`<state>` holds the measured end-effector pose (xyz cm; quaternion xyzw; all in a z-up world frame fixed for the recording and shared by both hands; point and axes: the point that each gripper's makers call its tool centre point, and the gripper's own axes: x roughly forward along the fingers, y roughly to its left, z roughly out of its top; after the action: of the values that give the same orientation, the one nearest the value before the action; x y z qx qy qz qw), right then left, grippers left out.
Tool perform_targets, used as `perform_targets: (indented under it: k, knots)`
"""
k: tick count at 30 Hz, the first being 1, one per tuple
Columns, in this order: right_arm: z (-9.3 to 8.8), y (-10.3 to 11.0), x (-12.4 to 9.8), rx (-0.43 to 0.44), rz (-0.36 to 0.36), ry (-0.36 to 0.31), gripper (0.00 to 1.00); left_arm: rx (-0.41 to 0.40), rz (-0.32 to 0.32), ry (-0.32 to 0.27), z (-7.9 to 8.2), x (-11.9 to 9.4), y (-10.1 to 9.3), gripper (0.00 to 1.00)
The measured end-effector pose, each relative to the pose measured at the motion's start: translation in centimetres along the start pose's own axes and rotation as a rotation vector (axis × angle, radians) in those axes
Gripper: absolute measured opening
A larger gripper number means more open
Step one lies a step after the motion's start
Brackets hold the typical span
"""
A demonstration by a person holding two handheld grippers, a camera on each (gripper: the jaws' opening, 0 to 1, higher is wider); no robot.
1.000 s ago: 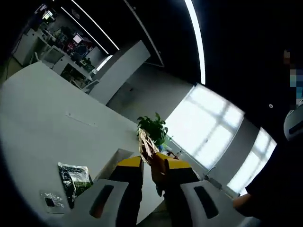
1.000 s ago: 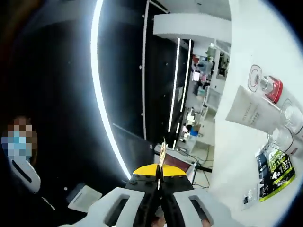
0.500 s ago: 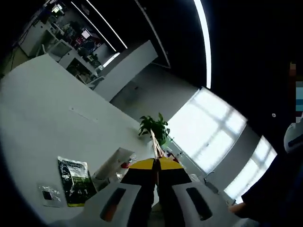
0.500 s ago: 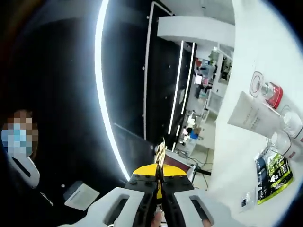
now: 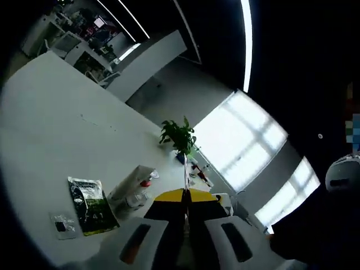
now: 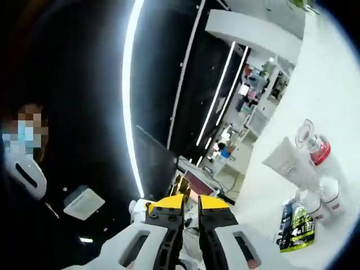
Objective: Arrange the skincare products in the storage area until every visible bottle or jar stands upright without overlapping.
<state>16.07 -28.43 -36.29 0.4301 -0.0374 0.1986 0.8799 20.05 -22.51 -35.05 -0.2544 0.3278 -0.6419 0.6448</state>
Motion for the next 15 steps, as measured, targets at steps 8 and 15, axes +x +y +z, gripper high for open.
perform_targets:
  k: [8, 15]
  knots:
    - [-1.2, 2.8, -0.3, -0.195, 0.111, 0.205, 0.09, -0.011, -0.071, 0.13, -1.2, -0.9, -0.5, 0.0]
    - [-2.7, 3.7, 0.2, -0.21, 0.154, 0.274, 0.07, -0.007, -0.081, 0.196, -1.8, -1.4, -0.3, 0.01]
